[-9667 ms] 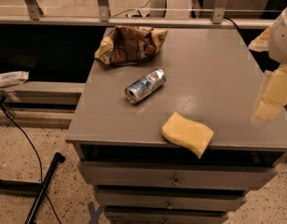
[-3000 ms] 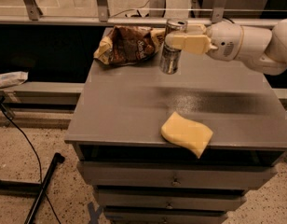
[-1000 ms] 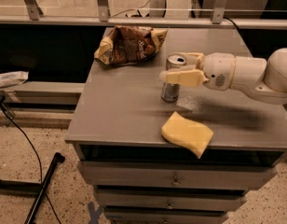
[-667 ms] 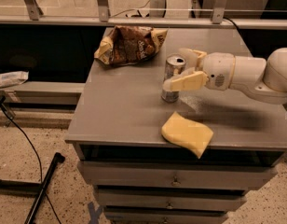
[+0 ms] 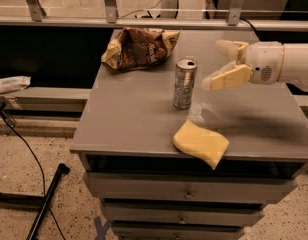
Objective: Place redbull can upright
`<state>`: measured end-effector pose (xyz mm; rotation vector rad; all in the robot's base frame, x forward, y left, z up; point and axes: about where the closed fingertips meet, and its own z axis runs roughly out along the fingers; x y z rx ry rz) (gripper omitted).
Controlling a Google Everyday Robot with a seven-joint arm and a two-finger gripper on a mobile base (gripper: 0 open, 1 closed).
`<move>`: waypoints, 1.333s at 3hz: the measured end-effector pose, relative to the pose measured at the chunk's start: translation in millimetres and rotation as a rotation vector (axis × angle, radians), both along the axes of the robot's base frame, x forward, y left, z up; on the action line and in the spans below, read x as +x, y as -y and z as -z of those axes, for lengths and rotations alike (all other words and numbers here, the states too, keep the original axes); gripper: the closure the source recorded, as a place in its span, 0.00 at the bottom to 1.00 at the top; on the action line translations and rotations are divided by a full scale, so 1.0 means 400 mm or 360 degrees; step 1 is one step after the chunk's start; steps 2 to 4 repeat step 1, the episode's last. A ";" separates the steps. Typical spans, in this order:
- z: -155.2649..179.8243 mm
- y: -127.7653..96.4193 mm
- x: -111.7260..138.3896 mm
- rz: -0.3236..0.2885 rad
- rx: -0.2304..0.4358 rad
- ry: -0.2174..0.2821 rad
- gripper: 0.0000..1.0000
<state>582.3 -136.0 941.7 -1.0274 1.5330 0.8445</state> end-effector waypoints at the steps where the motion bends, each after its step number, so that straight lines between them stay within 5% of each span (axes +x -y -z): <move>1: 0.000 0.000 0.000 0.0000 0.0000 0.0000 0.00; 4: 0.000 0.000 0.000 0.0000 0.0000 0.0000 0.00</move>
Offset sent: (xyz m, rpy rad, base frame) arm 0.0000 0.0000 0.0000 0.0000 0.0000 0.0000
